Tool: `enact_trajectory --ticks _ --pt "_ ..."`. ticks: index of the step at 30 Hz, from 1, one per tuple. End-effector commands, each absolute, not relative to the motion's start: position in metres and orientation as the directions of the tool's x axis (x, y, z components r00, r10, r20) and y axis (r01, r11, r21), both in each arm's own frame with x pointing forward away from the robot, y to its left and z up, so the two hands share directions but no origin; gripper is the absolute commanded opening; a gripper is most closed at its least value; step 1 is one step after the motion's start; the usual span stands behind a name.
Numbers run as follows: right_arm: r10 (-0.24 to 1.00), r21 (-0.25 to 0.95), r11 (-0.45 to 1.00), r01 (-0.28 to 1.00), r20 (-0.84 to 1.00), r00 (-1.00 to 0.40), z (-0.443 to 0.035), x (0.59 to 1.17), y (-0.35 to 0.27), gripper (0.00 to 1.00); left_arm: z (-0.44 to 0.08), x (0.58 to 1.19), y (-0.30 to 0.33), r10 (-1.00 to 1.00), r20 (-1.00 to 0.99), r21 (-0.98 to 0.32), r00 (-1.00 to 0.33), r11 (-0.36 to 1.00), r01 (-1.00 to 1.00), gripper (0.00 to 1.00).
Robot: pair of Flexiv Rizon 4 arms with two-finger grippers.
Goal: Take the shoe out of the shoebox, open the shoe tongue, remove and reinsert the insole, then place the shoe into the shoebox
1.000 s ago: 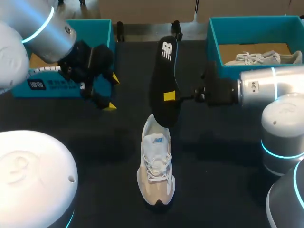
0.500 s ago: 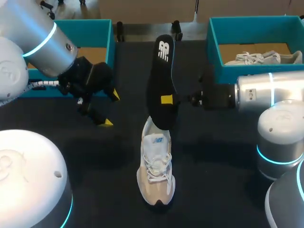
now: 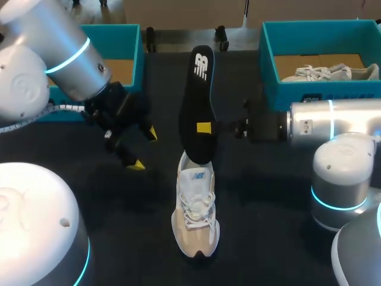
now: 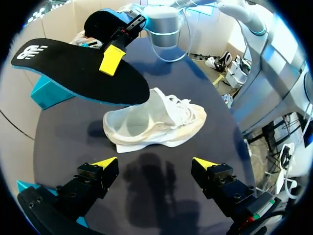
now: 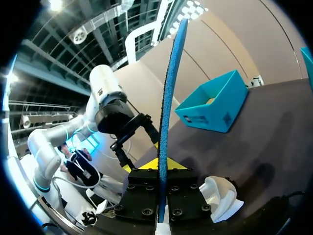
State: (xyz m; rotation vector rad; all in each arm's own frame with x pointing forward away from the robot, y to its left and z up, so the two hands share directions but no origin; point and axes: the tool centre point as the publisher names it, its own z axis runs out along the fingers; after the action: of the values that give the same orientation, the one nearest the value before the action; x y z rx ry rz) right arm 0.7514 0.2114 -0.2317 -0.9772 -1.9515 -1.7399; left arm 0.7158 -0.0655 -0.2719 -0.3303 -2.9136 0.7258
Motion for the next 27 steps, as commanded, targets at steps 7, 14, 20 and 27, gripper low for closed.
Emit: enact_trajectory --ticks 7,14,20,27 --pt "0.267 0.727 0.014 0.686 0.659 -0.703 -0.239 0.755 0.214 0.0 -0.296 0.721 -0.075 0.212 0.076 -0.466 -0.974 0.872 0.153 1.0" --pt "0.244 0.761 0.026 0.648 0.623 -0.743 -0.25 0.764 0.215 0.0 -0.315 0.725 -0.085 0.198 0.054 -0.449 -0.979 0.88 0.154 1.0" --pt "0.202 0.781 0.02 0.624 0.608 -0.767 -0.262 0.773 0.221 0.0 -0.325 0.725 -0.089 0.212 0.064 -0.444 -0.975 0.881 0.163 1.0" --pt "0.191 0.791 0.02 0.612 0.598 -0.778 -0.266 0.778 0.225 0.0 -0.331 0.728 -0.089 0.221 0.085 -0.441 -0.972 0.883 0.162 1.0"
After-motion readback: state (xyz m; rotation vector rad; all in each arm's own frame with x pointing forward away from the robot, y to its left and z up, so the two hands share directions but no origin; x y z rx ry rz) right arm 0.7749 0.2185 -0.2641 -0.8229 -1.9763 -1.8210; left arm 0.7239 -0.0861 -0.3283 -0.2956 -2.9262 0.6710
